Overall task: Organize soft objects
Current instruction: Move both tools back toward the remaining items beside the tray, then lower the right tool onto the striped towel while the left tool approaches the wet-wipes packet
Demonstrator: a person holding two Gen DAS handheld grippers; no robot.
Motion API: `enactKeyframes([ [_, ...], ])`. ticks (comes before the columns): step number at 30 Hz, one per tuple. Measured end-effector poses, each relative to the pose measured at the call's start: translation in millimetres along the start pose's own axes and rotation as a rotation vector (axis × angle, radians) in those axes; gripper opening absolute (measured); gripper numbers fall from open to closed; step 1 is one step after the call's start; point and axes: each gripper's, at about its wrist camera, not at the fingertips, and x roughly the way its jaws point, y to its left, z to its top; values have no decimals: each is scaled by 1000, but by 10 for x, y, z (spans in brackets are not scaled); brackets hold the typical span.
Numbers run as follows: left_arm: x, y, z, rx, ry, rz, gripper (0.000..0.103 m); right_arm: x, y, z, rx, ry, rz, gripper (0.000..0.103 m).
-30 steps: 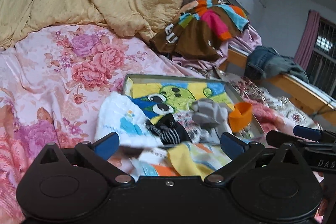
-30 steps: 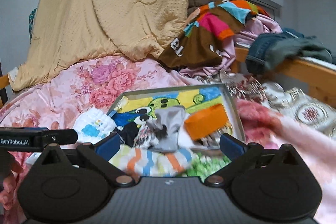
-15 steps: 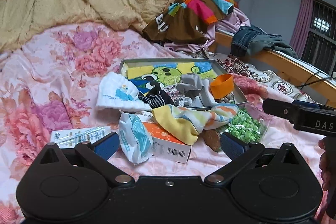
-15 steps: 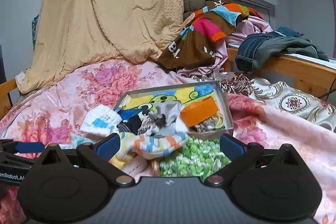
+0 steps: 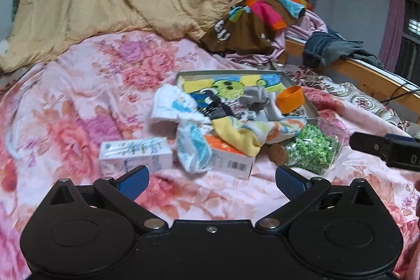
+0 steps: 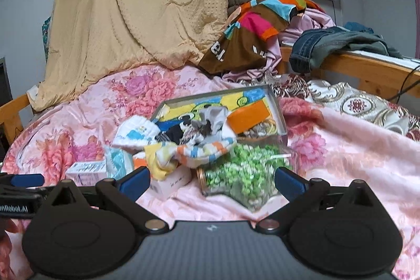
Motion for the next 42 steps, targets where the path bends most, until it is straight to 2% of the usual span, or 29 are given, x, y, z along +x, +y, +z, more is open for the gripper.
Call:
enactKeyframes([
  [9, 10, 69, -45, 8, 52, 106, 102, 107, 26, -130, 10, 62, 16, 103],
  [16, 70, 61, -58, 21, 77, 139, 102, 191, 68, -193, 3, 88, 33, 103],
  [24, 149, 96, -27, -36, 97, 163, 102, 322, 139, -232, -3, 108, 63, 103],
  [30, 201, 127, 15, -74, 51, 158, 102, 479, 138, -255, 25, 127, 61, 103],
  [37, 344, 162, 31, -131, 35, 126, 102, 617, 131, -222, 59, 61, 103, 103],
  [42, 595, 181, 162, -129, -36, 78, 102, 876, 88, -79, 46, -24, 86, 103],
])
